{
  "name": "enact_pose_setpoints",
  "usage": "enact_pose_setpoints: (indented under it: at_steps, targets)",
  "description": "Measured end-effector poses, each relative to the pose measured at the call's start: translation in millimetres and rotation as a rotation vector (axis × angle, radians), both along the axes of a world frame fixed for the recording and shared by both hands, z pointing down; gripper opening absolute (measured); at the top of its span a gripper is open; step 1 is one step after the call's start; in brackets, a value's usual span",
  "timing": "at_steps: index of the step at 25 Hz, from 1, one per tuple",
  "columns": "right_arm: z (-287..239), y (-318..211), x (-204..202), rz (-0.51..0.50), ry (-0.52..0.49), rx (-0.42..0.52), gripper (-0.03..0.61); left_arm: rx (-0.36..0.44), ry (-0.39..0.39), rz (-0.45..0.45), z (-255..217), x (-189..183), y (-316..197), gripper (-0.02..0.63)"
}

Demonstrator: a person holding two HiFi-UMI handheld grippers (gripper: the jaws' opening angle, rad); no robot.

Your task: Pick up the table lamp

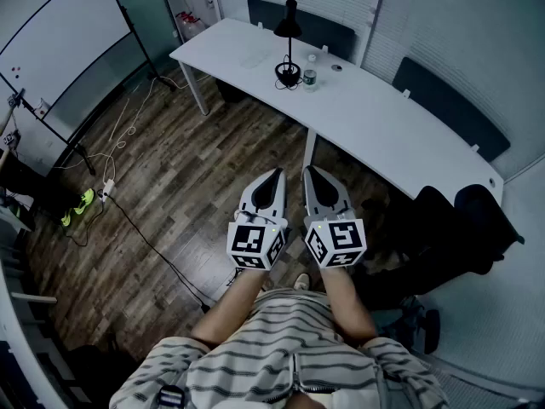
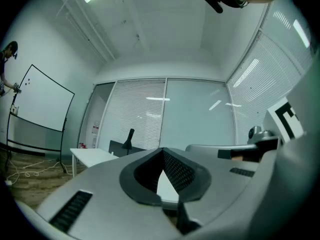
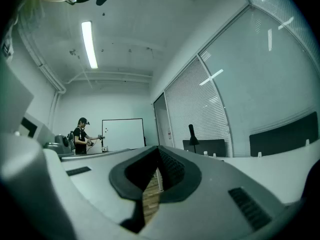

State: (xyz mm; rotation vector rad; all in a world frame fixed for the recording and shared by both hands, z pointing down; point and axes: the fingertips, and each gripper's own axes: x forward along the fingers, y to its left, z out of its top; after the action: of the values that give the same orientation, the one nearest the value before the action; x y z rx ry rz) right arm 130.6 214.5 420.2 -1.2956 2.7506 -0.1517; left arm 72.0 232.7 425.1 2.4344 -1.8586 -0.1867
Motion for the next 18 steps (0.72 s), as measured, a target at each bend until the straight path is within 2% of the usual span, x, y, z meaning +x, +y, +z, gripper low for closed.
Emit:
enact_pose_setpoints:
  at_steps: [15, 18]
  targets:
    - [6, -11, 19, -0.023, -0.023, -0.021, 0.012, -0.025, 0.027, 0.003, 9, 20, -11, 0.006]
    - [6, -14, 28, -0.053, -0.039, -0.05, 0.012, -0.036, 0.066, 0.001, 8, 28, -16, 0.006]
